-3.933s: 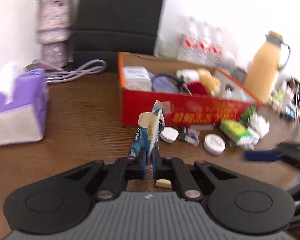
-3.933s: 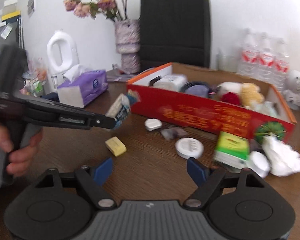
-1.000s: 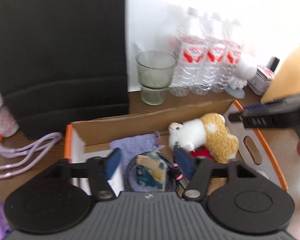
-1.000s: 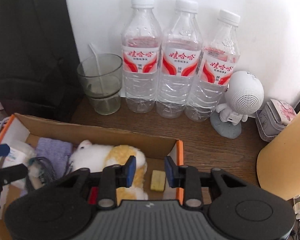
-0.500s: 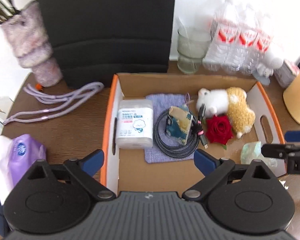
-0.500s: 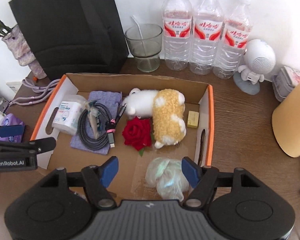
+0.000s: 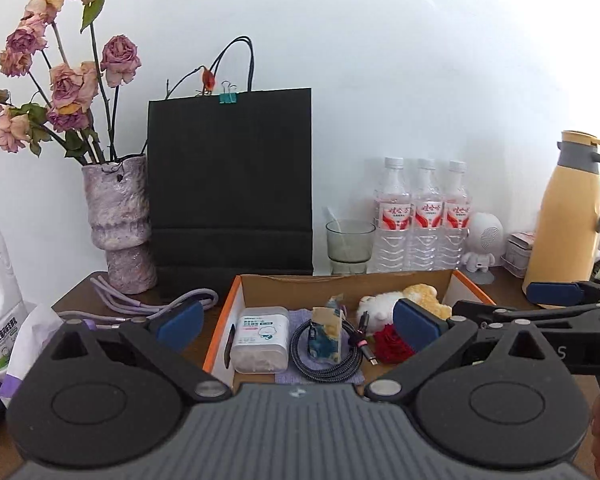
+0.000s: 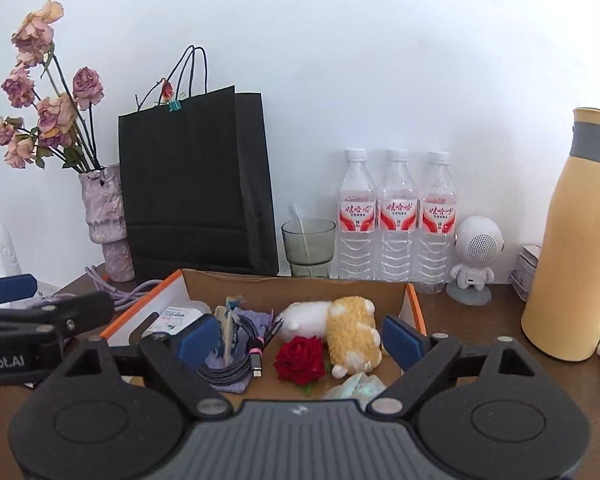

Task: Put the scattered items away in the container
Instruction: 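Withdraw both tools from the box back over the table, then grasp small white item with left tool while right tool grasps white round tin, drop both into box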

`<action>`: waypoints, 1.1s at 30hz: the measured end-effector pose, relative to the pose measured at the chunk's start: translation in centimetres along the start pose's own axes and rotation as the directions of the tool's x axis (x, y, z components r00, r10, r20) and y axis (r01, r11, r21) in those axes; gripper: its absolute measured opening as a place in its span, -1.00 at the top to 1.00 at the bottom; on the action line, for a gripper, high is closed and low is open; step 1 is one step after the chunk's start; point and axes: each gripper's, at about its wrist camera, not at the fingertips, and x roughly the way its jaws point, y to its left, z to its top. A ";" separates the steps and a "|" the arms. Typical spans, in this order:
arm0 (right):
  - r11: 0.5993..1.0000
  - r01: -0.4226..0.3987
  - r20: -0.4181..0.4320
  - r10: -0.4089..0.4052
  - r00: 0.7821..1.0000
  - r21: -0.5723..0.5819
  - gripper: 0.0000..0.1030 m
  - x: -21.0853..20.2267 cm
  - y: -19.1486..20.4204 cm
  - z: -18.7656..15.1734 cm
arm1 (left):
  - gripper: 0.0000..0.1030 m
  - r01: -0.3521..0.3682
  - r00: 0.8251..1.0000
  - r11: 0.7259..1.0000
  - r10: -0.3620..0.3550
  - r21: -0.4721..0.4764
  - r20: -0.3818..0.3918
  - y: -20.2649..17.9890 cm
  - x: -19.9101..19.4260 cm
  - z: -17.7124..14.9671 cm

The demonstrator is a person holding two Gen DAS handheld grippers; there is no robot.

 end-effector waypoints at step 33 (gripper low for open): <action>0.984 -0.157 -0.227 0.134 0.965 -0.087 0.07 -2.1 7.5 -10.2 | -0.45 0.074 0.976 0.996 -0.081 -0.042 -0.203 5.9 -3.8 -9.3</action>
